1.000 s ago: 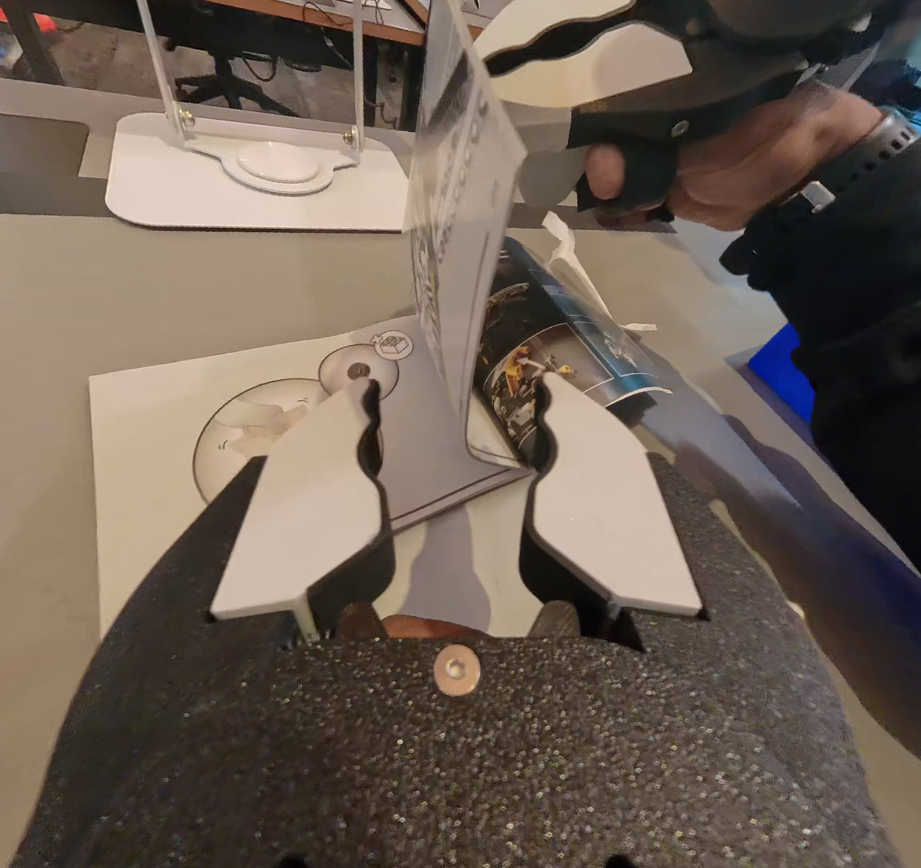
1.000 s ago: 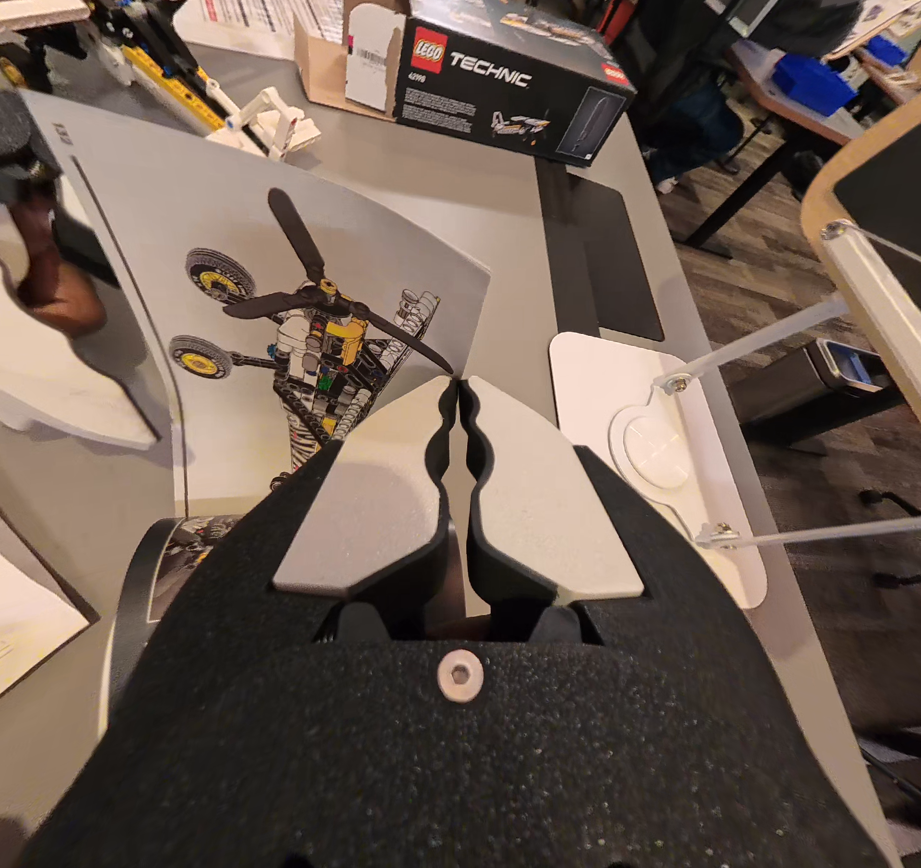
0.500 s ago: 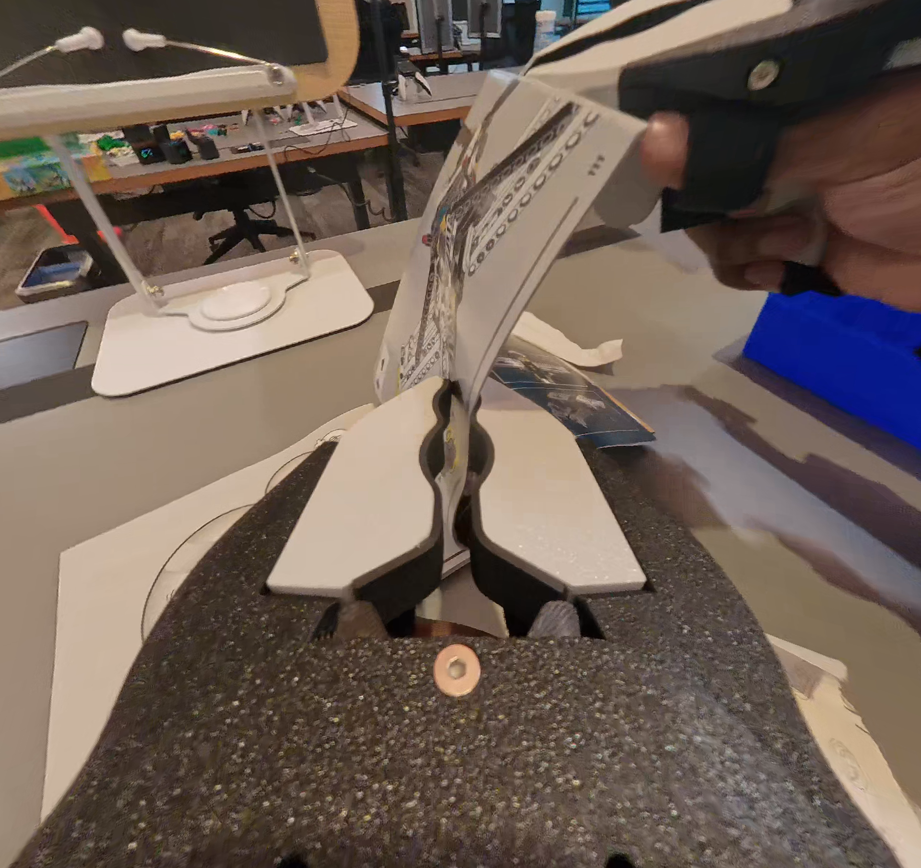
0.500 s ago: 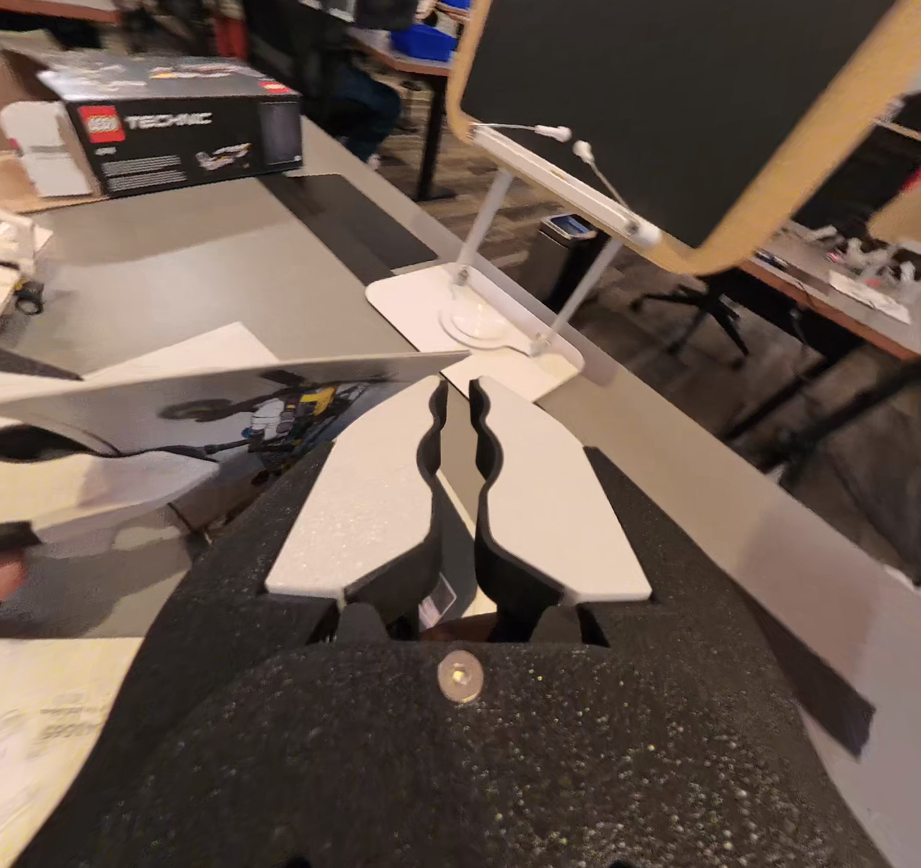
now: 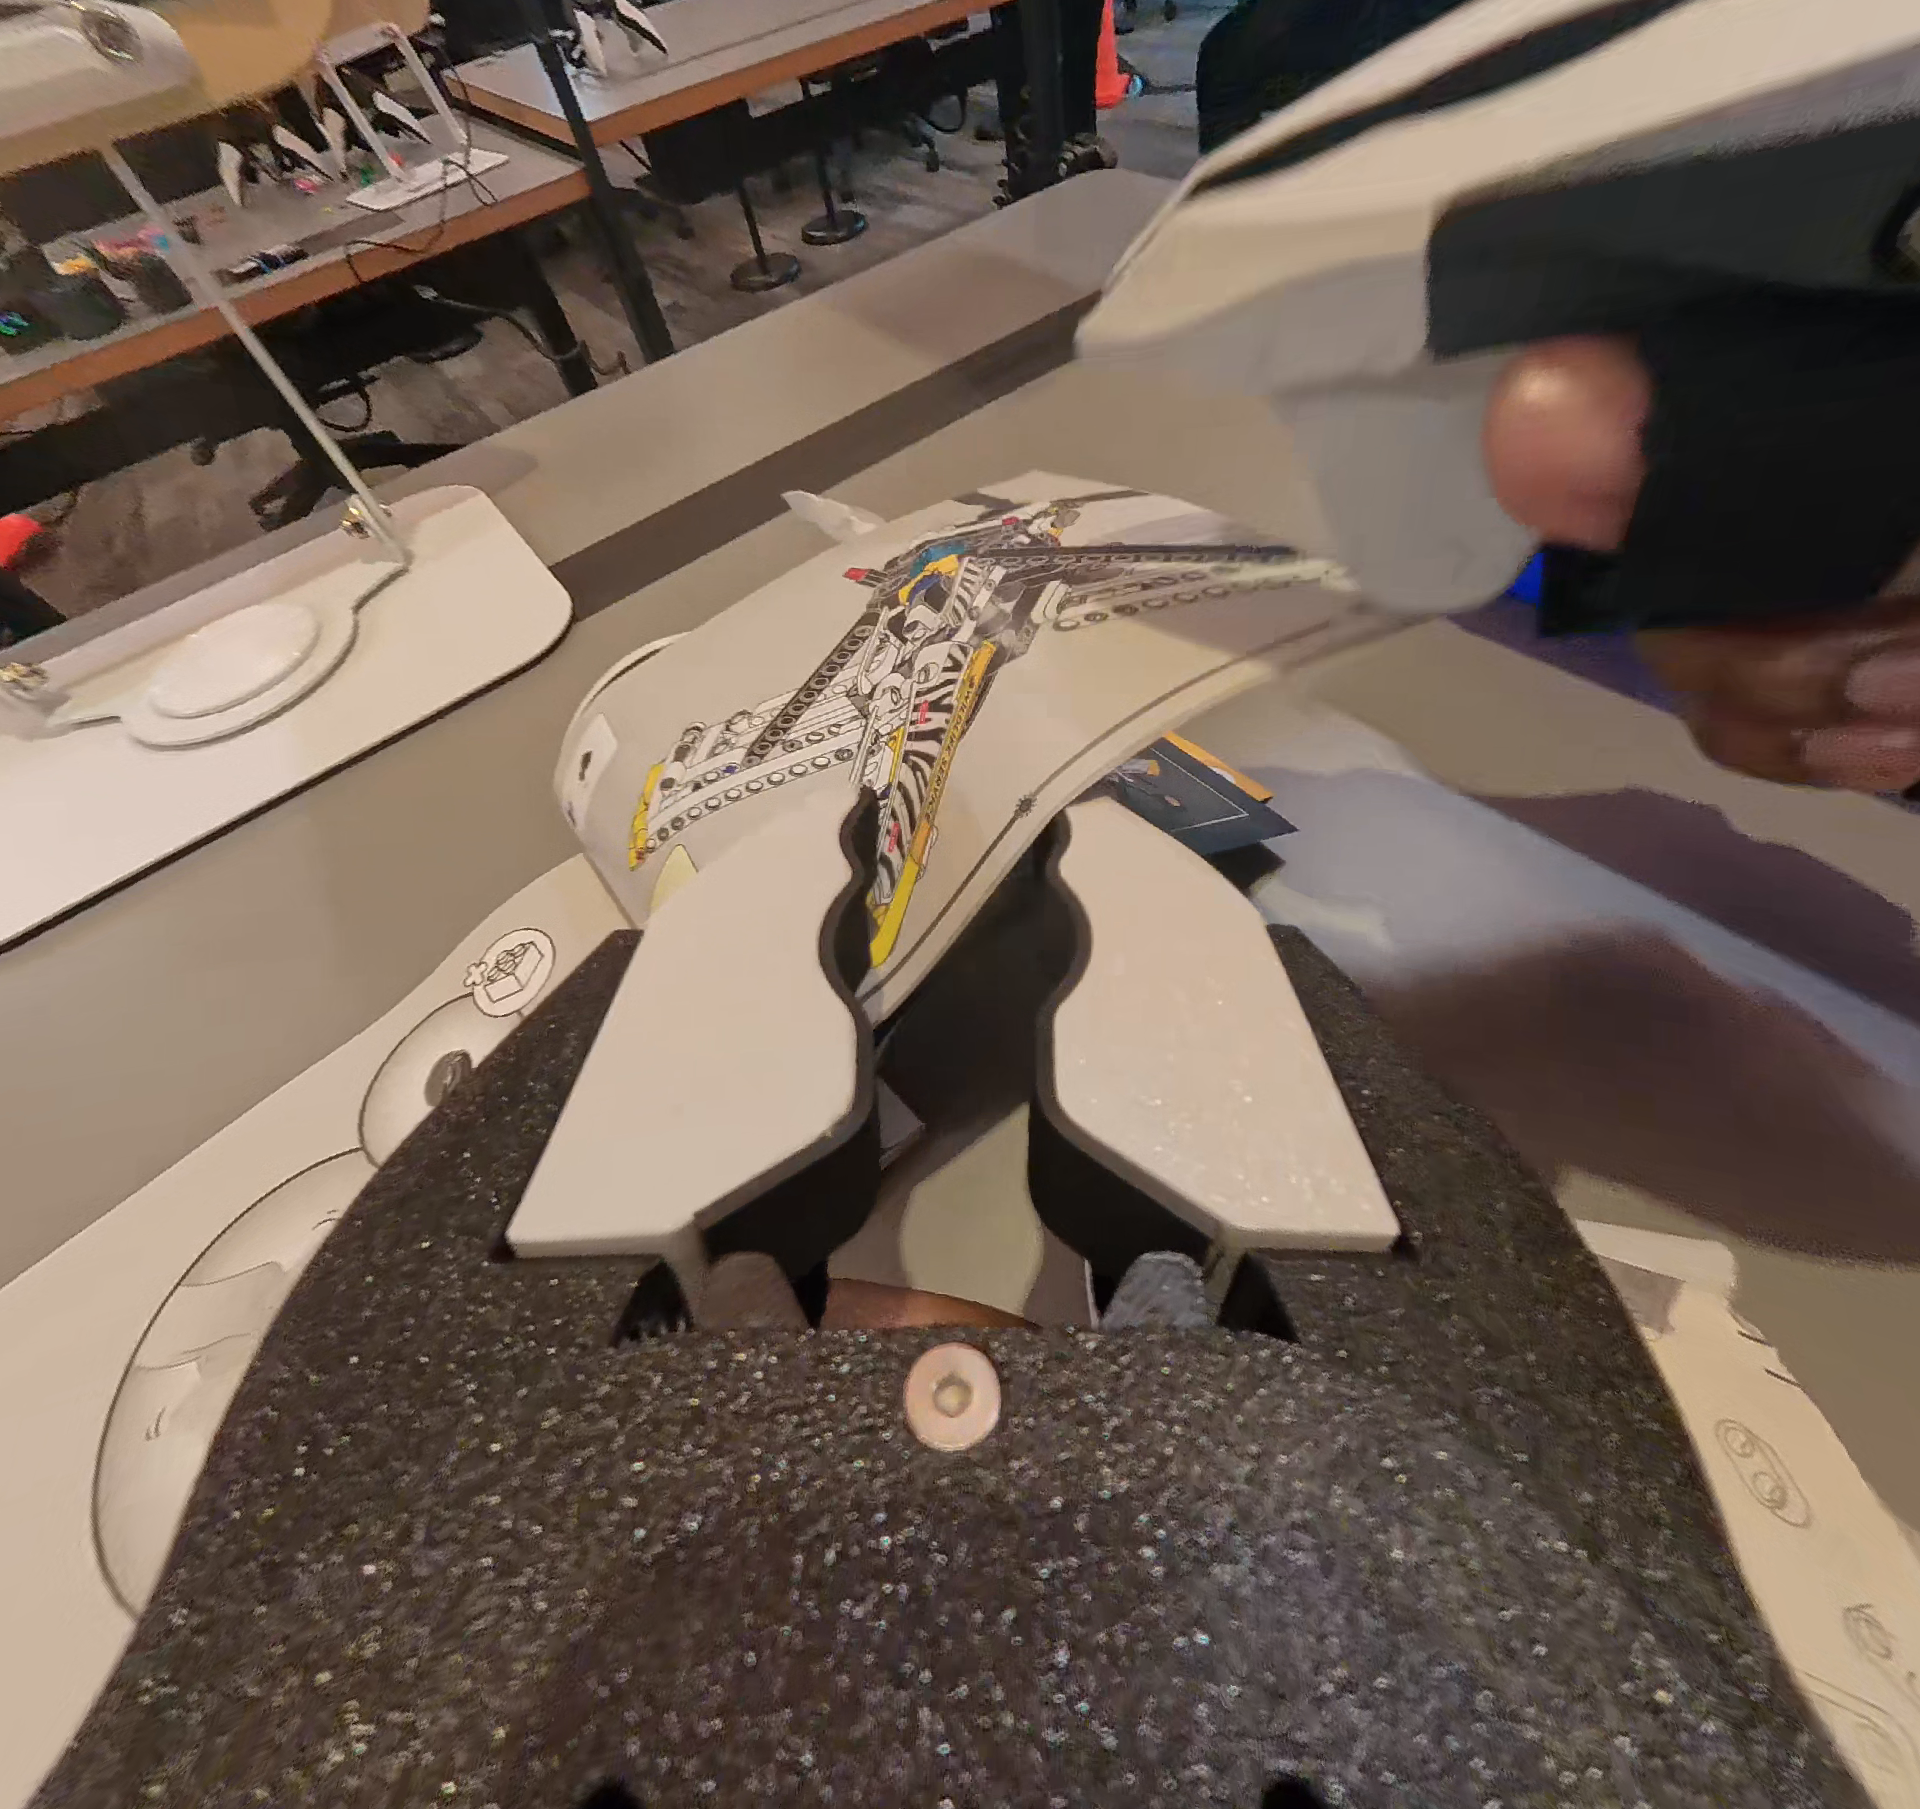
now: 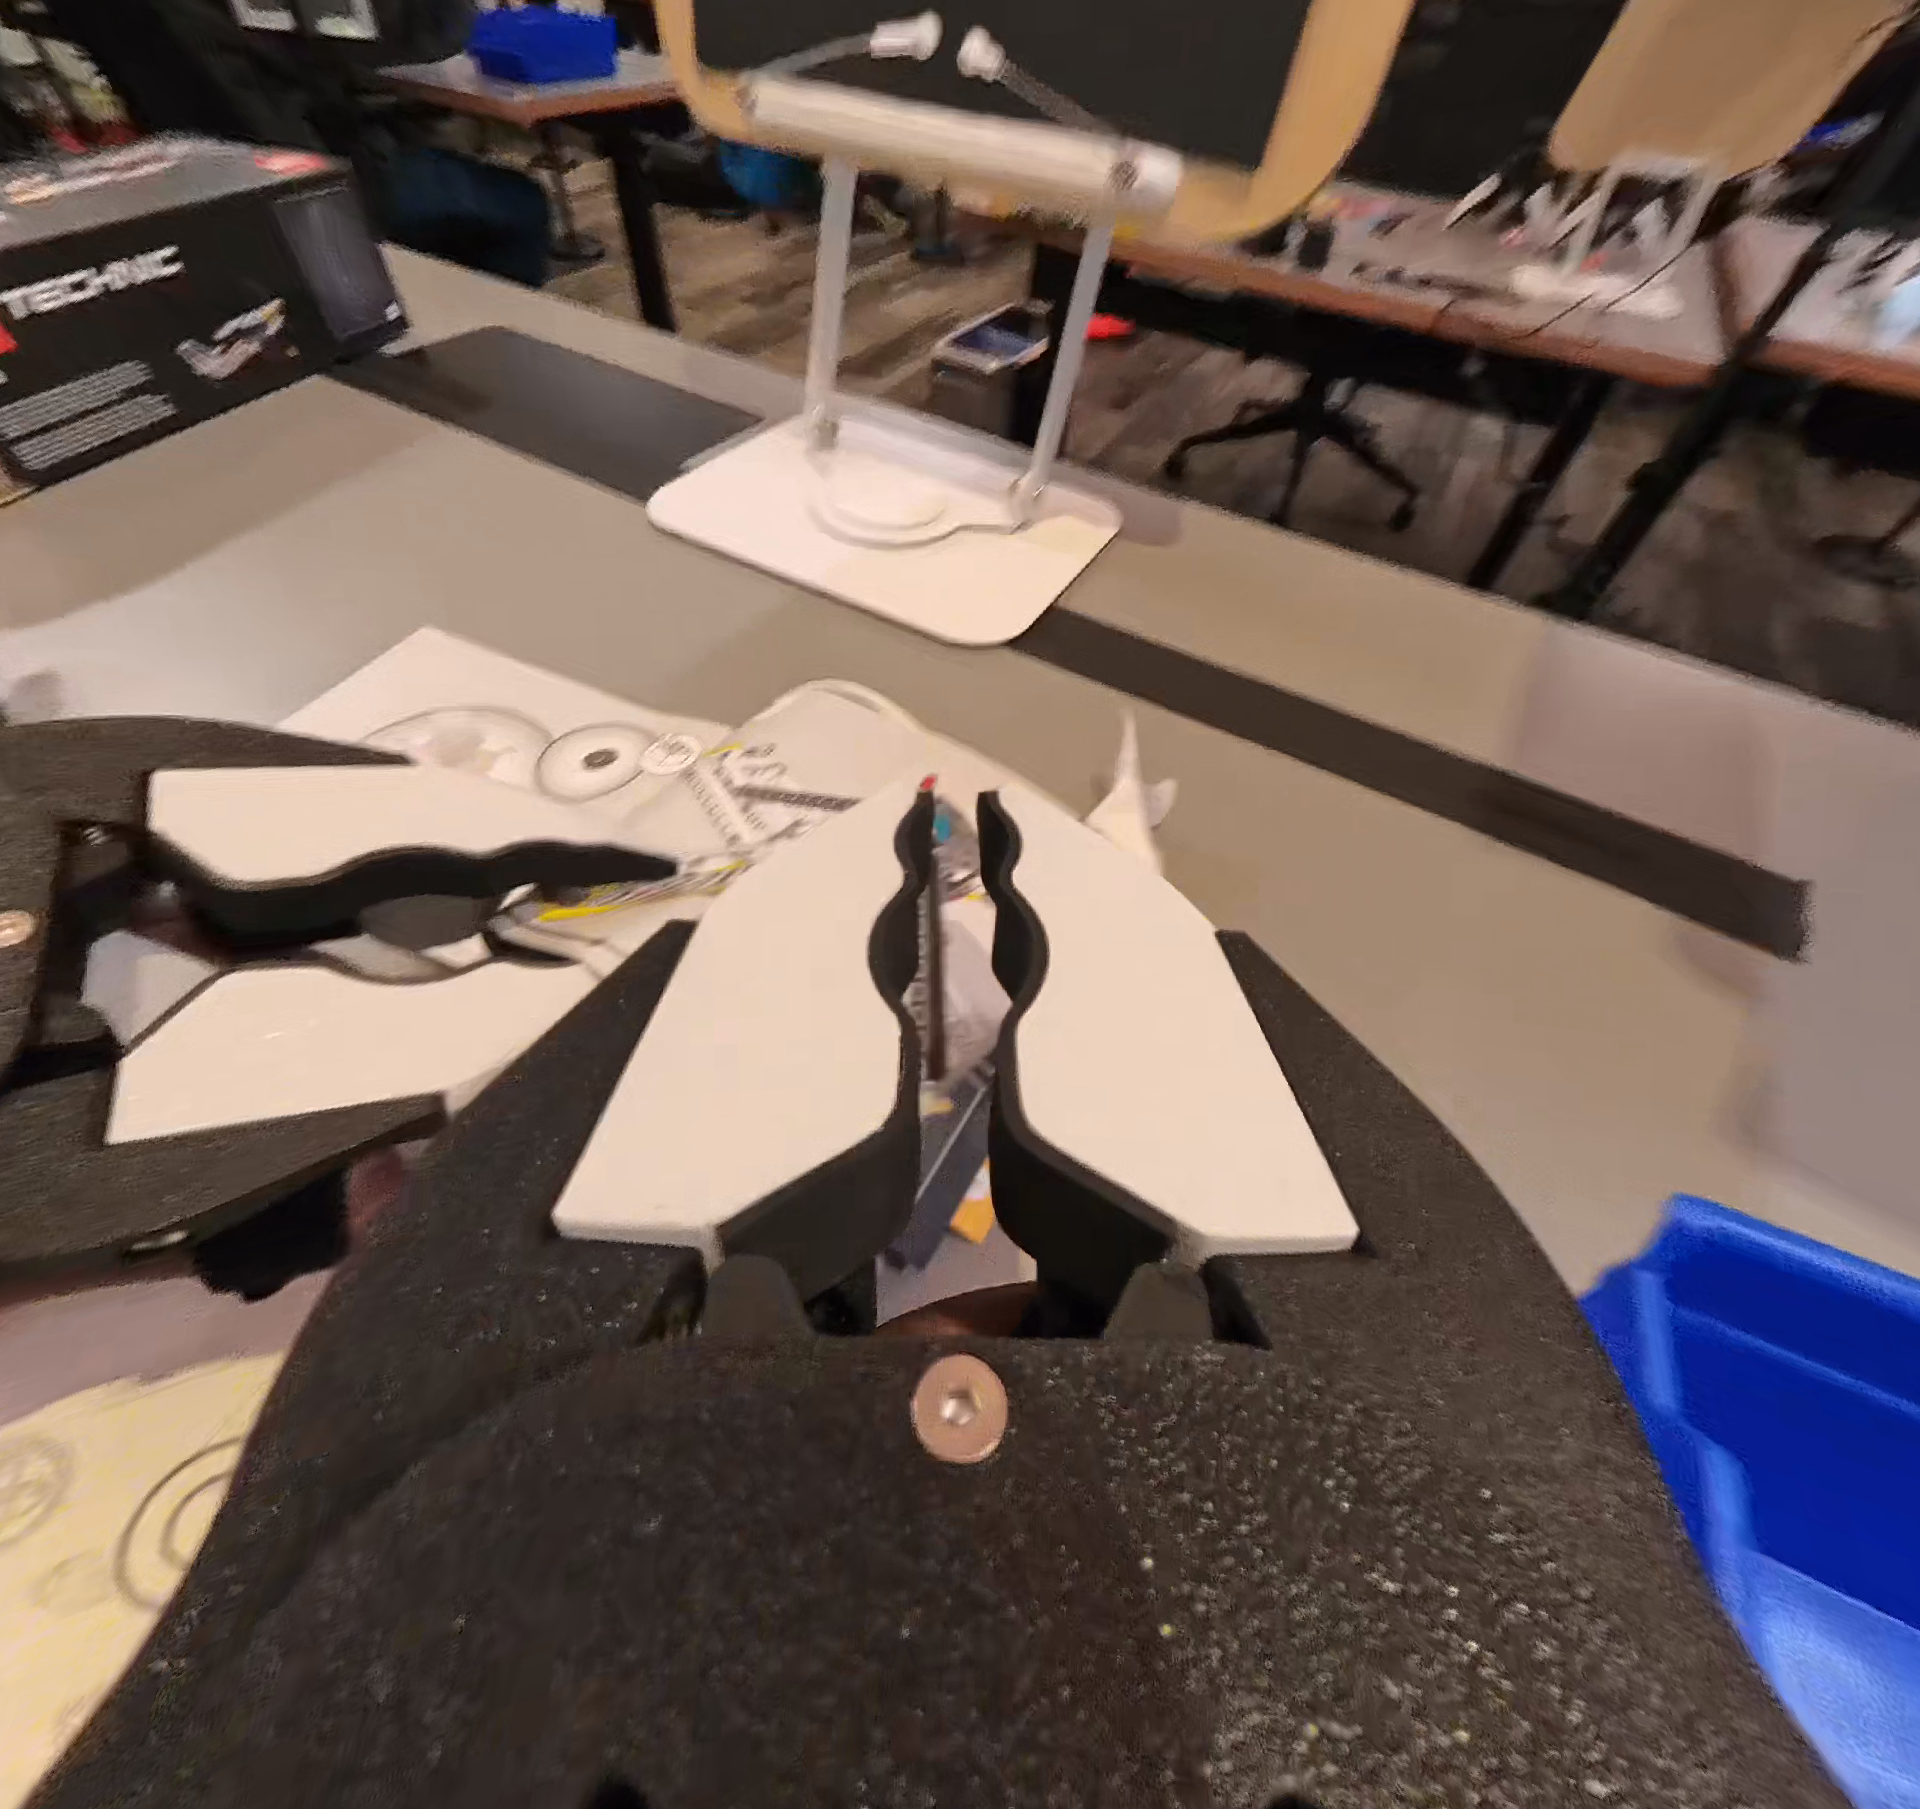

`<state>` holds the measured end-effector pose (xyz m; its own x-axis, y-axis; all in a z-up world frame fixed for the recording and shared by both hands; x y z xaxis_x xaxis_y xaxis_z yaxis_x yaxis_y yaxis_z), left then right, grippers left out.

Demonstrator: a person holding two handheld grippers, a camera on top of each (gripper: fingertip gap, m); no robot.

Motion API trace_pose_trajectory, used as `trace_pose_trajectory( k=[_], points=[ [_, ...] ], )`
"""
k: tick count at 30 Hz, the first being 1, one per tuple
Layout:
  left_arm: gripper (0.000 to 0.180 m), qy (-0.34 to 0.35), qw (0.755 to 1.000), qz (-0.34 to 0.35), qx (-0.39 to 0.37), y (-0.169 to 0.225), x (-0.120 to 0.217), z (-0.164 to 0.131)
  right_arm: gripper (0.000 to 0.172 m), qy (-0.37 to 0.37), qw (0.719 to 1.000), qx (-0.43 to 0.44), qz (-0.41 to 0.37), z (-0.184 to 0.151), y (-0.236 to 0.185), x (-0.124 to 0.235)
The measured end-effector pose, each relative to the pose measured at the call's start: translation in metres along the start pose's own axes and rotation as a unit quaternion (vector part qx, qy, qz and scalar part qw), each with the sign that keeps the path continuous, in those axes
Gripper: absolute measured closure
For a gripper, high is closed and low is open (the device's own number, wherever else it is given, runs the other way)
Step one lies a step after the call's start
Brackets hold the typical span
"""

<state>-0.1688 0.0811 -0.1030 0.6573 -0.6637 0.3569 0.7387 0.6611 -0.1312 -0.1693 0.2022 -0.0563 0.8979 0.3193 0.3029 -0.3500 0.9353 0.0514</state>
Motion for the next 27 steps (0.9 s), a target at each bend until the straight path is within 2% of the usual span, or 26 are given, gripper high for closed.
trace_pose_trajectory(
  k=[5, 9, 13, 19, 27],
  points=[
    [0.14, -0.016, 1.0, -0.023, -0.009, -0.001, -0.004, -0.002, 0.164, -0.109, 0.994, 0.017, 0.016, -0.036, -0.002, -0.02],
    [0.131, -0.022, 0.998, -0.051, -0.008, -0.002, -0.003, -0.003, 0.166, -0.149, 0.988, 0.027, 0.008, -0.053, 0.001, -0.024],
    [0.117, -0.025, 0.998, -0.064, -0.015, -0.001, -0.002, -0.004, 0.167, -0.156, 0.987, 0.041, -0.015, -0.056, 0.005, -0.023],
    [0.097, -0.024, 0.996, -0.084, -0.01, 0.007, -0.002, -0.002, 0.167, -0.101, 0.993, 0.057, -0.009, -0.035, -0.004, -0.012],
    [0.093, -0.011, 0.995, -0.081, 0.061, -0.007, 0.018, -0.003, 0.17, -0.161, 0.985, 0.07, -0.002, -0.059, -0.004, -0.024]
  ],
)
Point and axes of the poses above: each gripper's, where its closed fingertips meet, x back along the fingers, z out of its top, y = z × x across the jaws, the point moved 7 cm from there along x, back along the fingers, and after that the axes turned 1 degree about -z, right-handed, at the moved point
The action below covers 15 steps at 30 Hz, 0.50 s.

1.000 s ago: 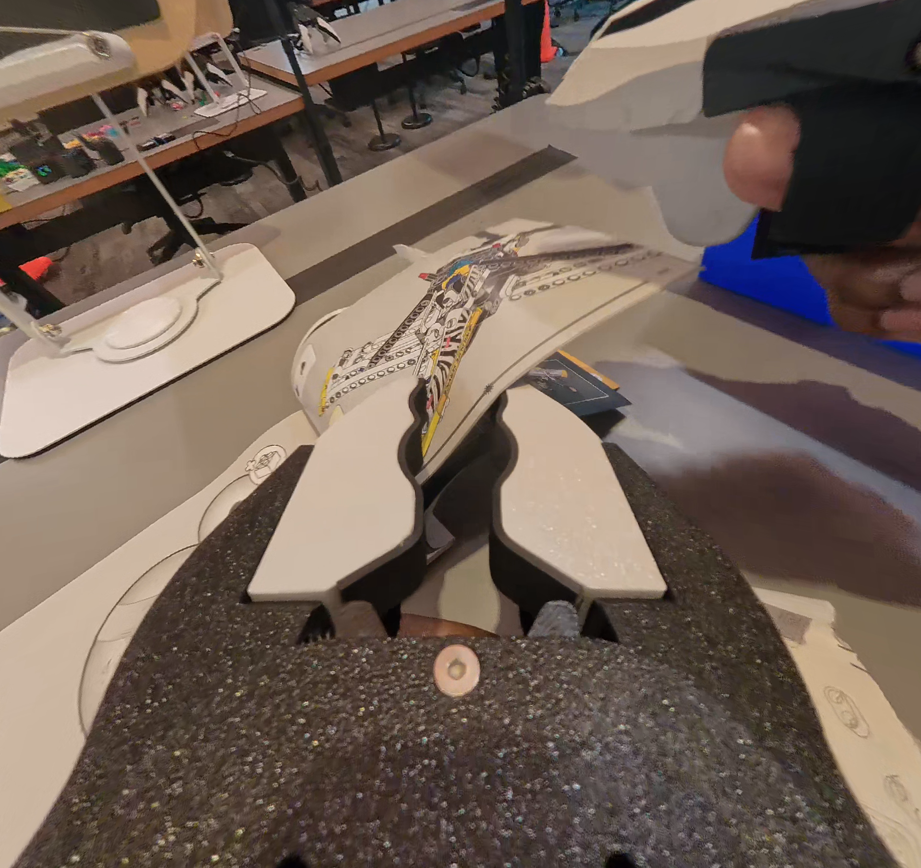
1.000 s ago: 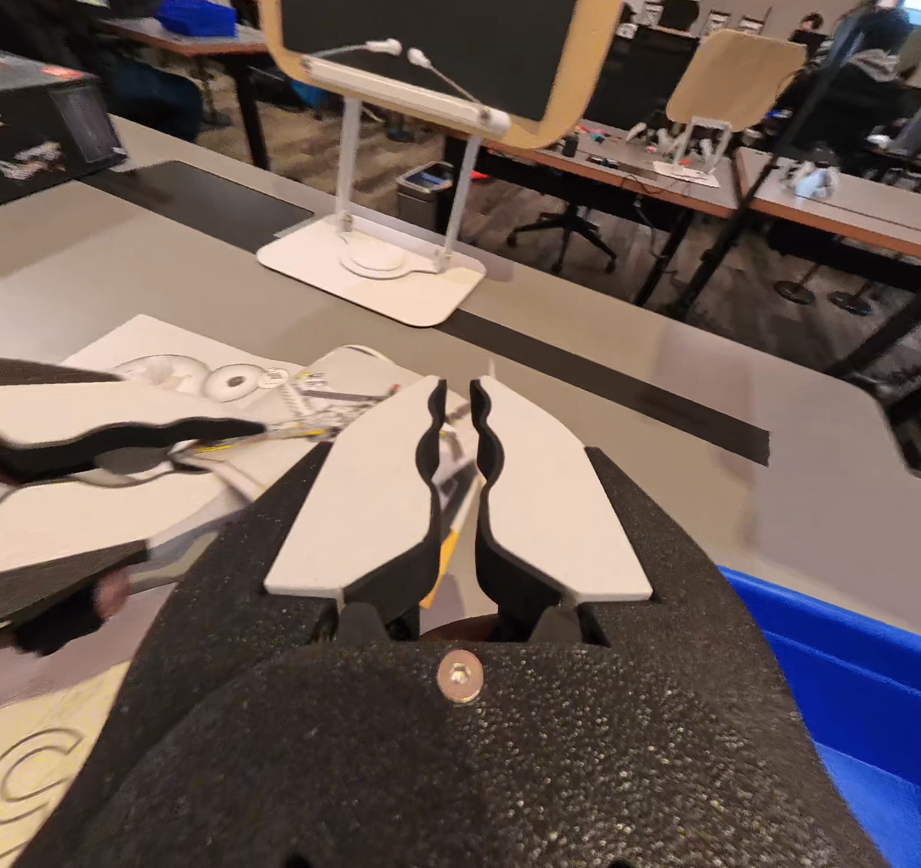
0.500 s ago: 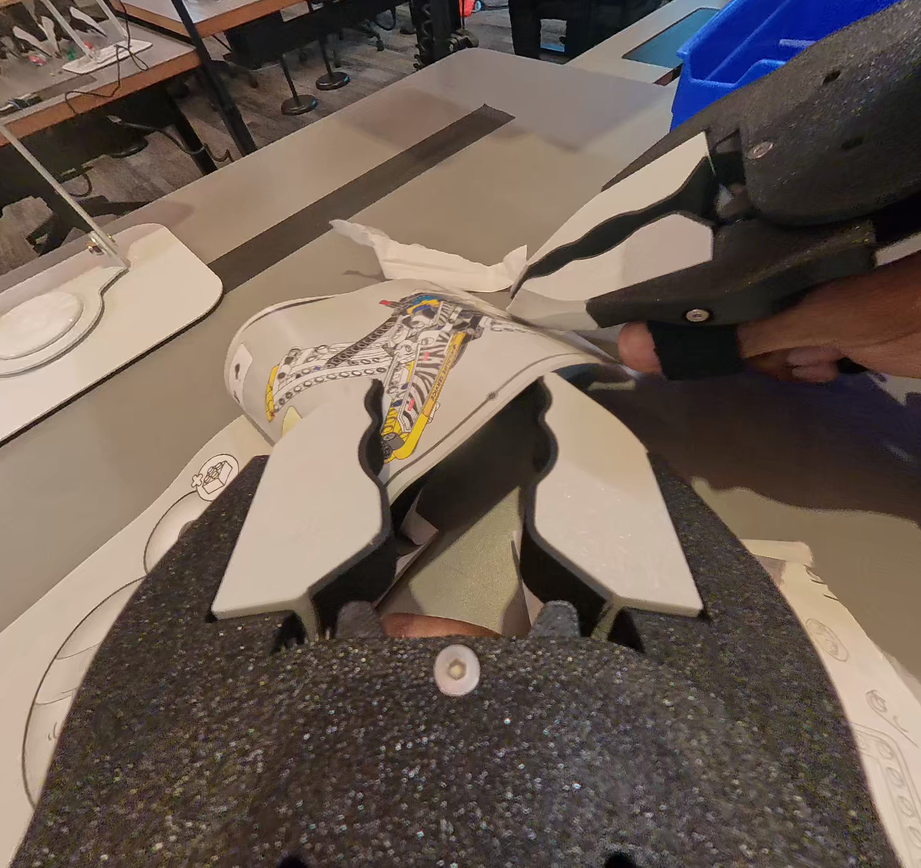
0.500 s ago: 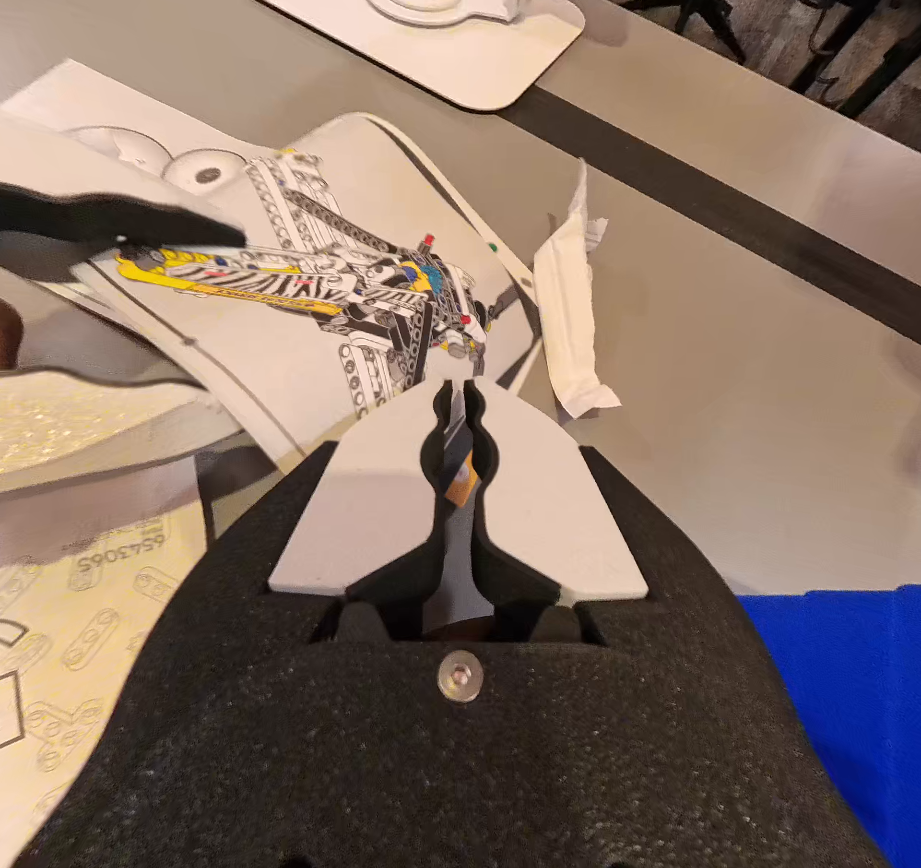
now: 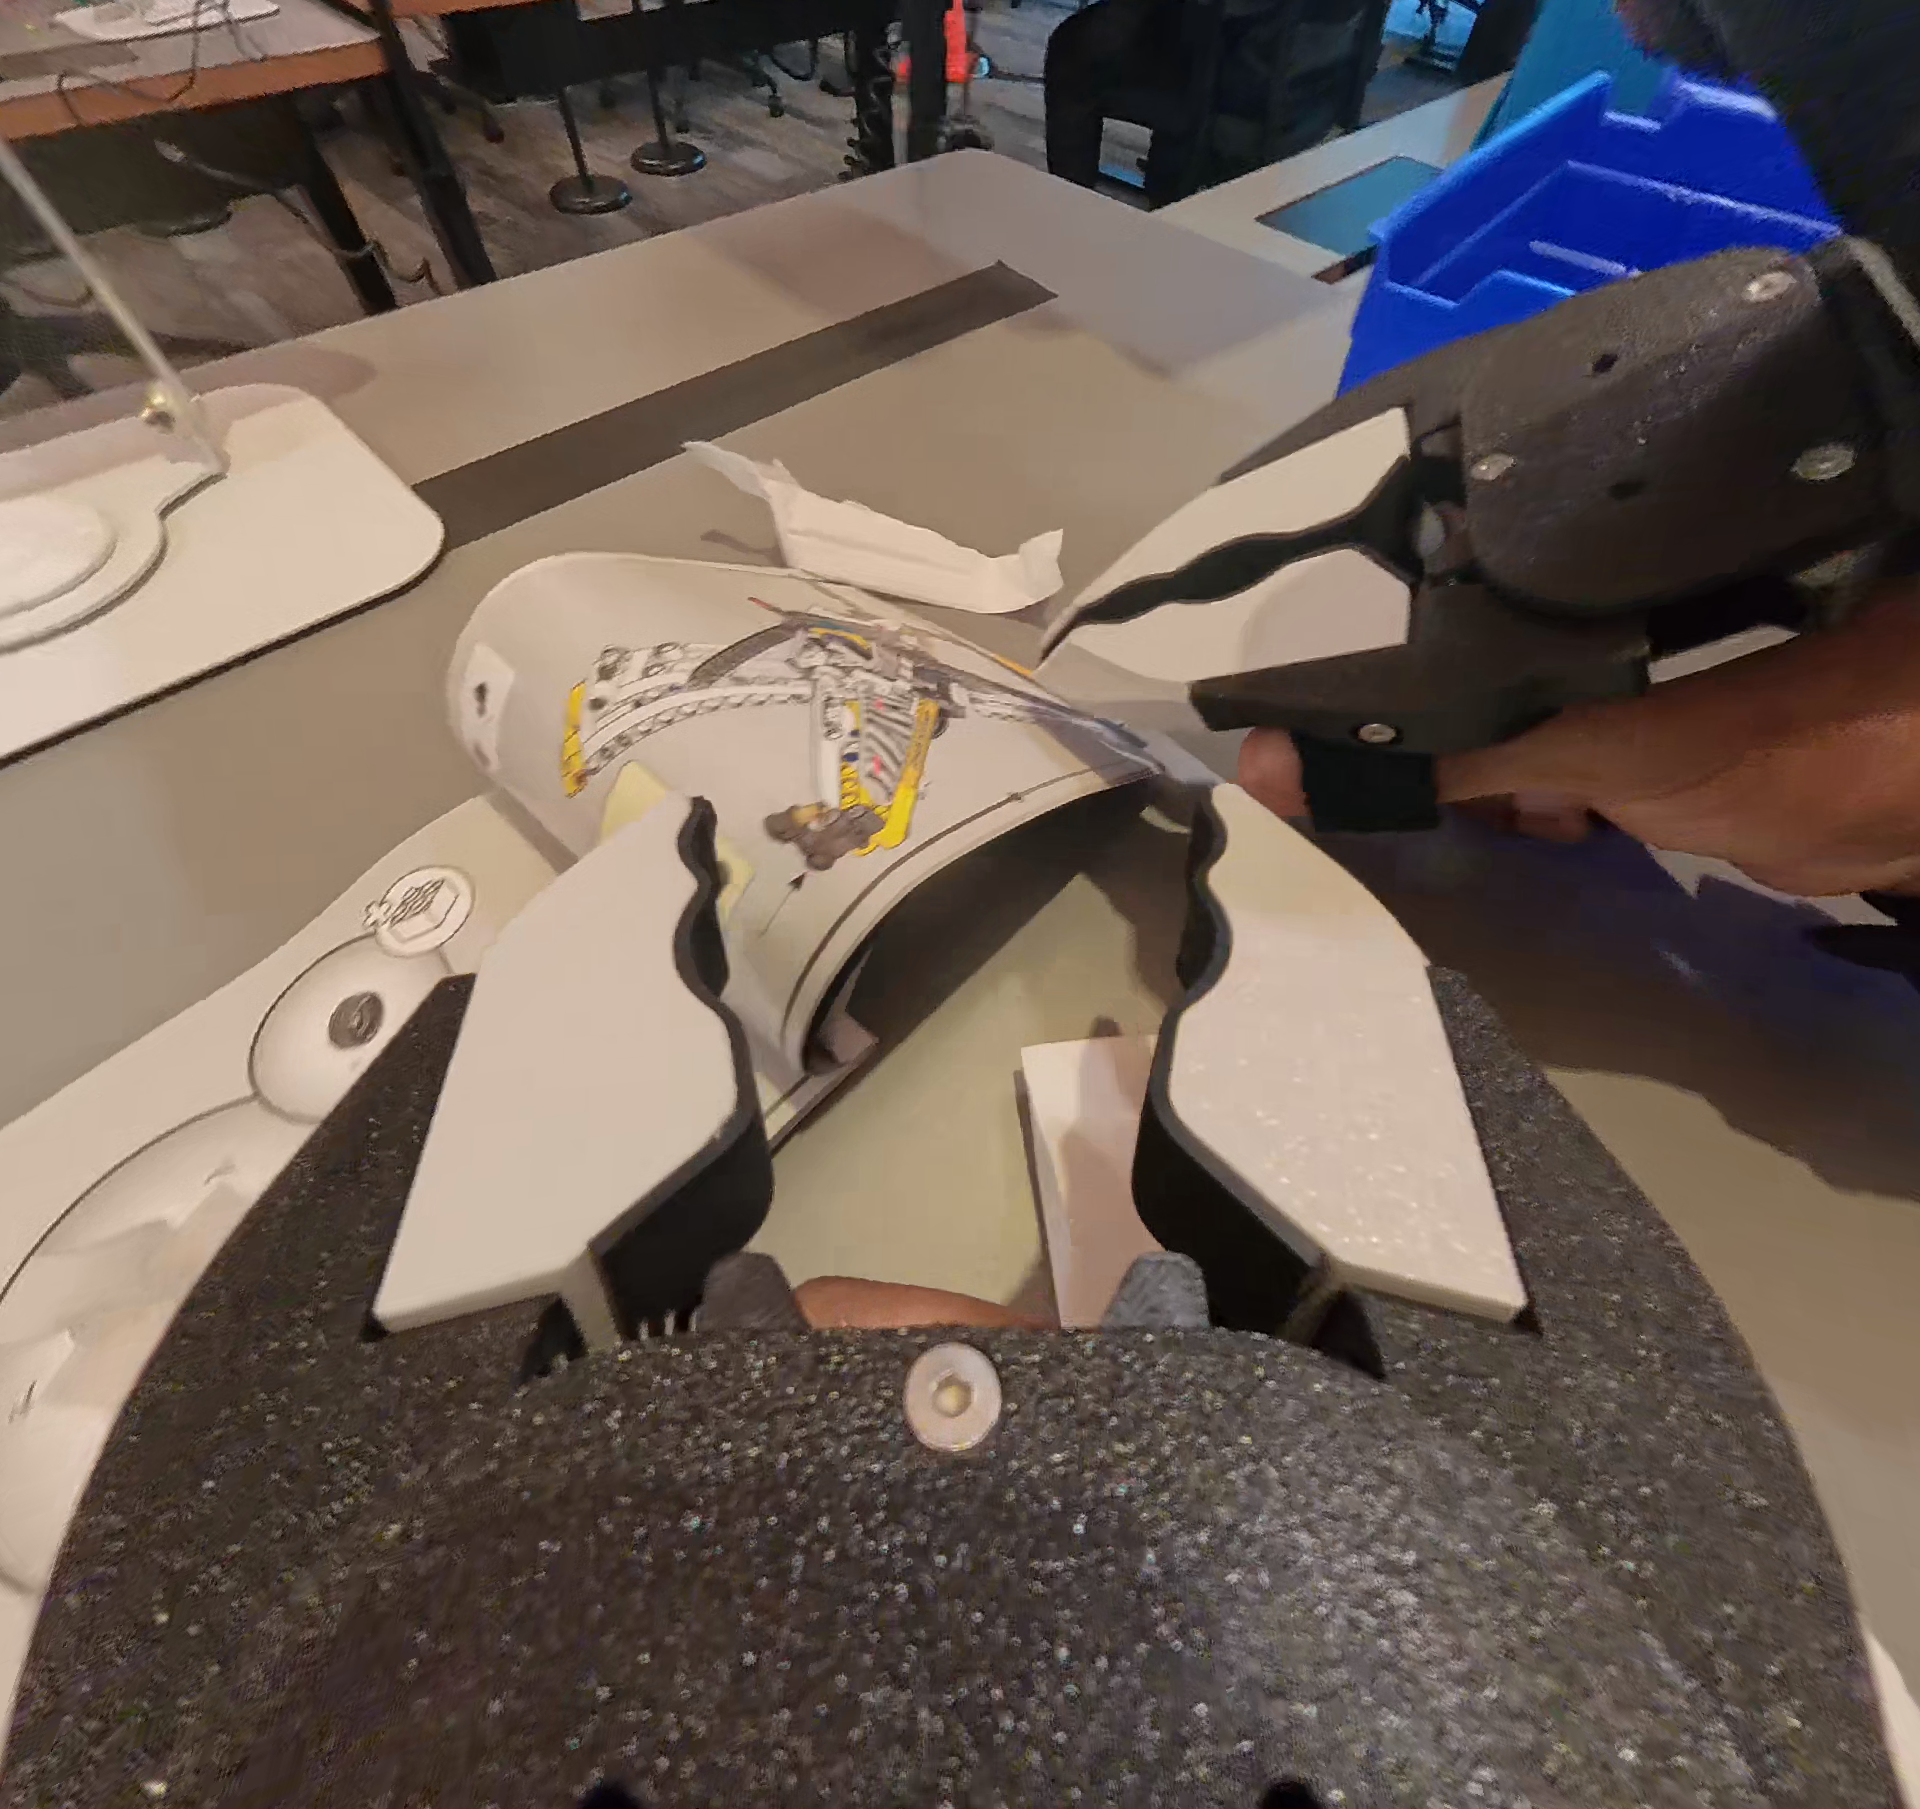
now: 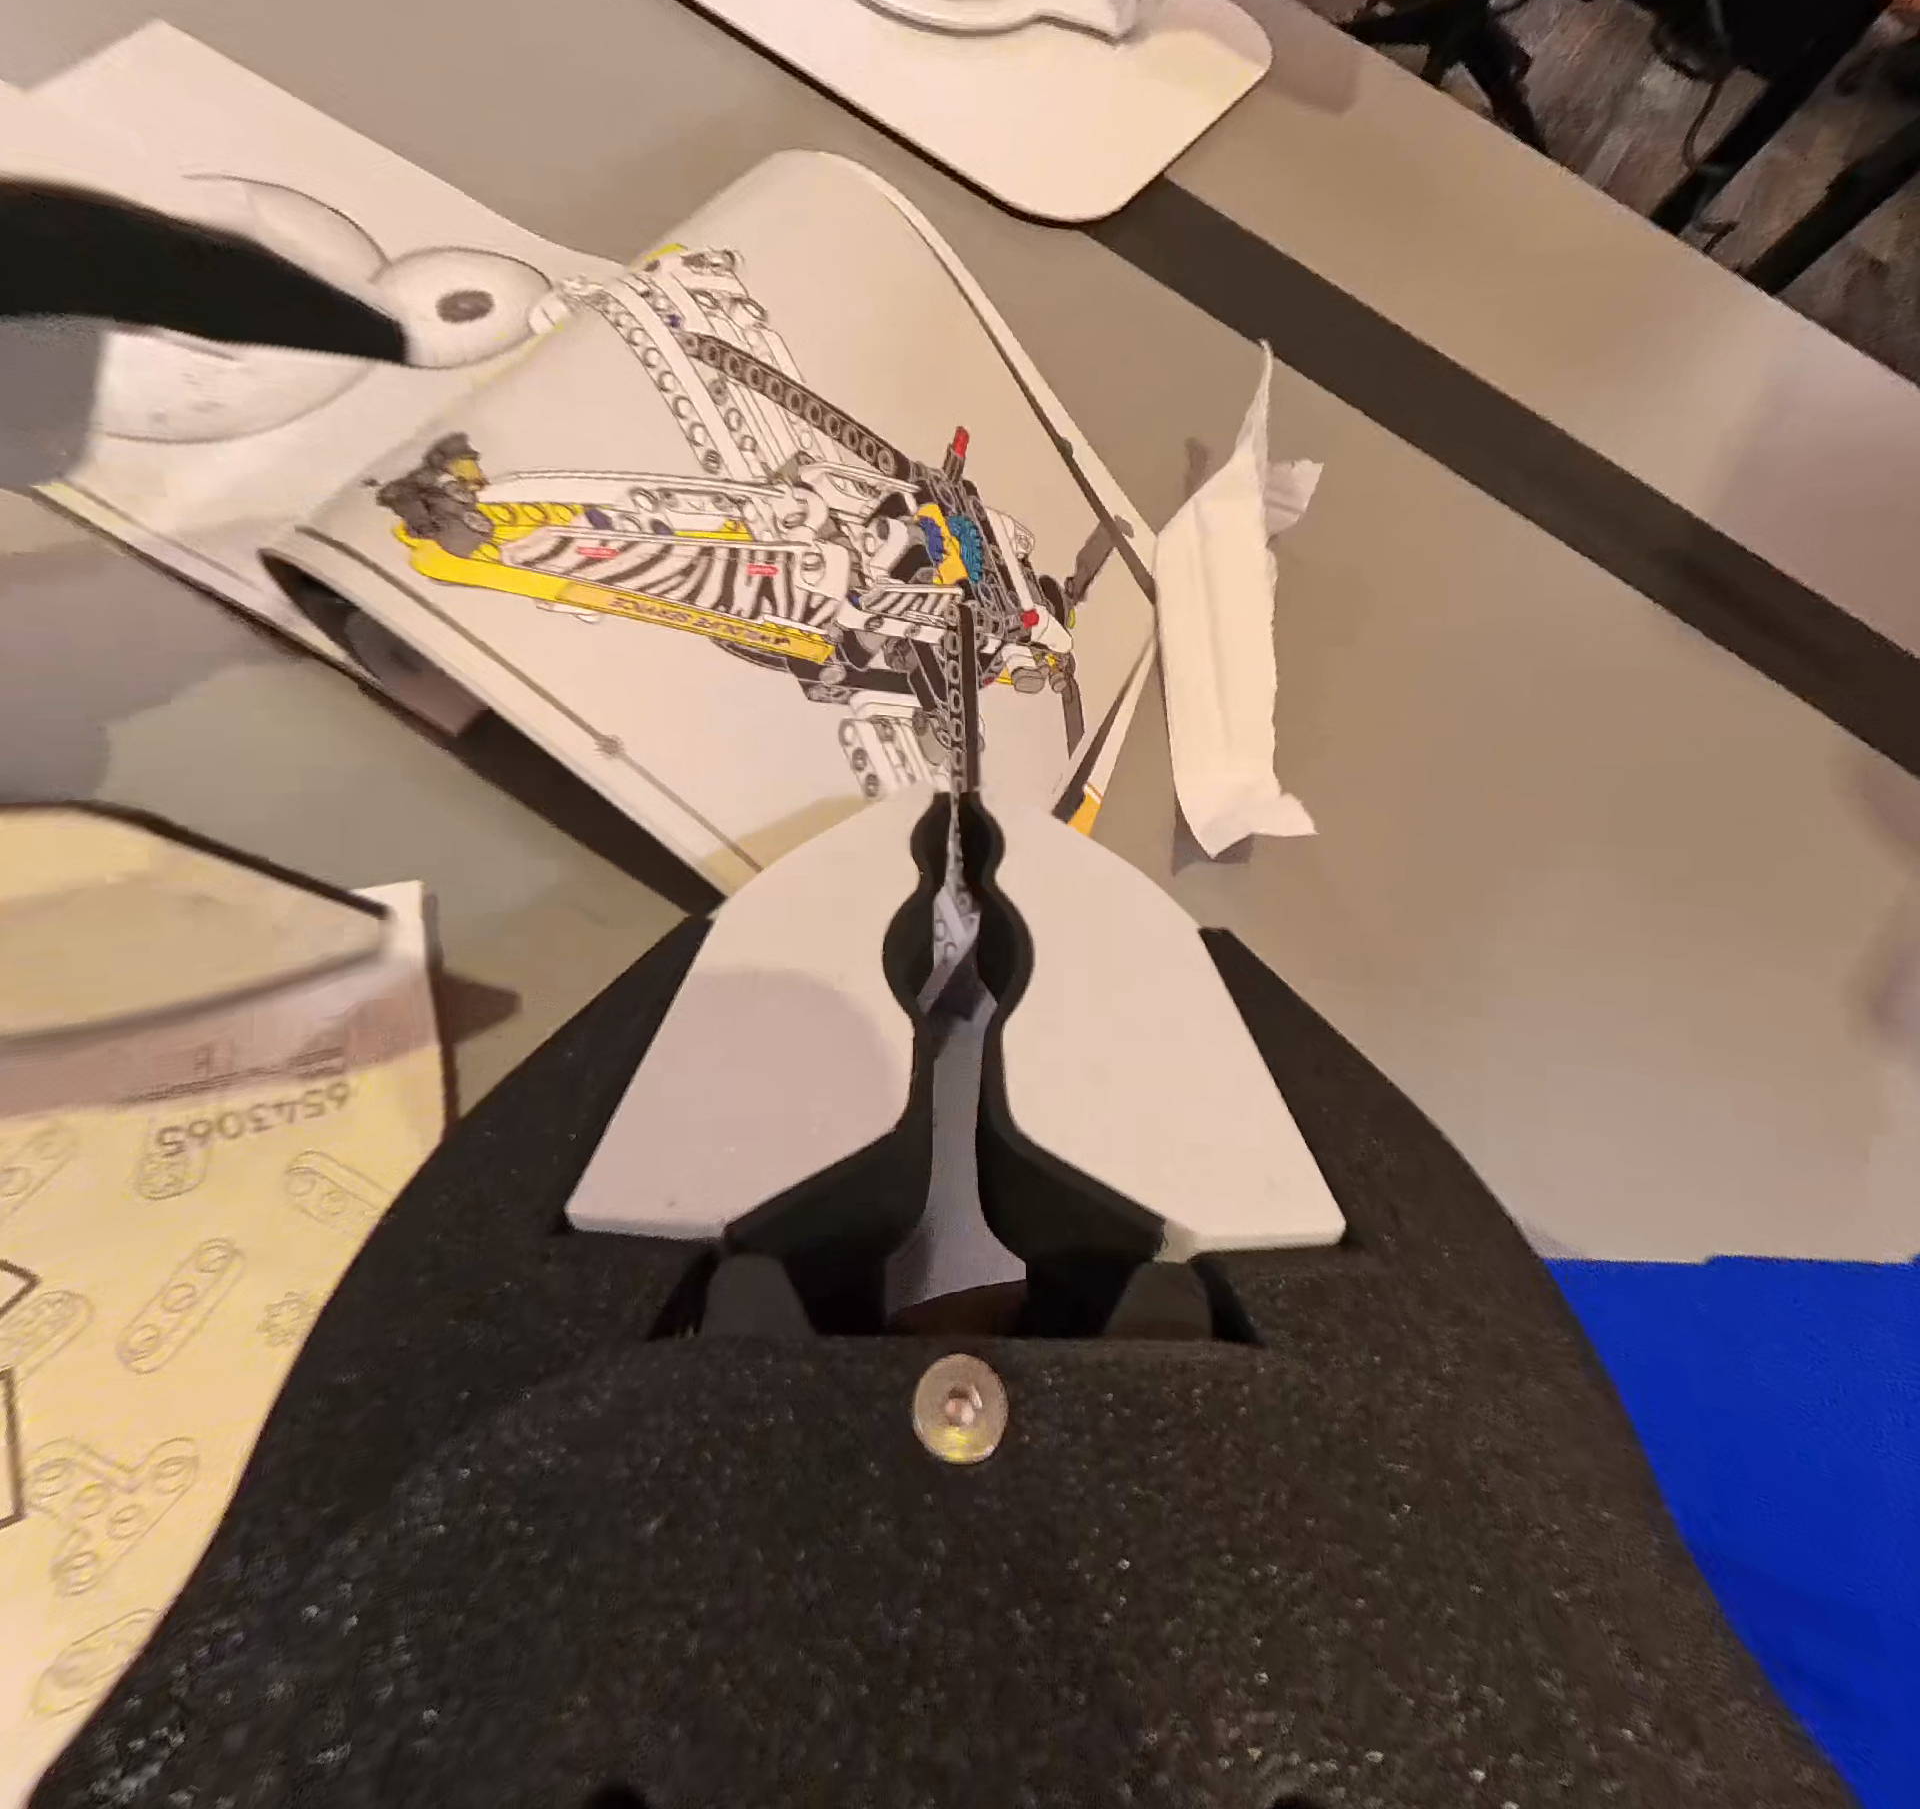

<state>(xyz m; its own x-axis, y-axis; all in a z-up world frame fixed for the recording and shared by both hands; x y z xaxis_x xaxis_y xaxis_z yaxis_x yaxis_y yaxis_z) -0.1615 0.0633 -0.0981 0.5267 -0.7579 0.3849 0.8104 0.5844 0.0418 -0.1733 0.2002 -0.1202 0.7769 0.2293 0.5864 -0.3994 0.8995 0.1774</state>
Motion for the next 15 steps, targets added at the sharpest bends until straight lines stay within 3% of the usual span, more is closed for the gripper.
trace_pose_trajectory(
  k=[7, 15],
  points=[
    [0.094, -0.032, 0.997, 0.056, 0.032, -0.021, 0.009, -0.008, 0.169, -0.025, 0.997, -0.025, -0.069, -0.008, 0.02, 0.001],
    [0.094, -0.039, 0.996, 0.077, 0.029, -0.021, 0.013, -0.013, 0.163, -0.025, 0.993, -0.08, -0.088, -0.002, 0.041, -0.009]
  ],
)
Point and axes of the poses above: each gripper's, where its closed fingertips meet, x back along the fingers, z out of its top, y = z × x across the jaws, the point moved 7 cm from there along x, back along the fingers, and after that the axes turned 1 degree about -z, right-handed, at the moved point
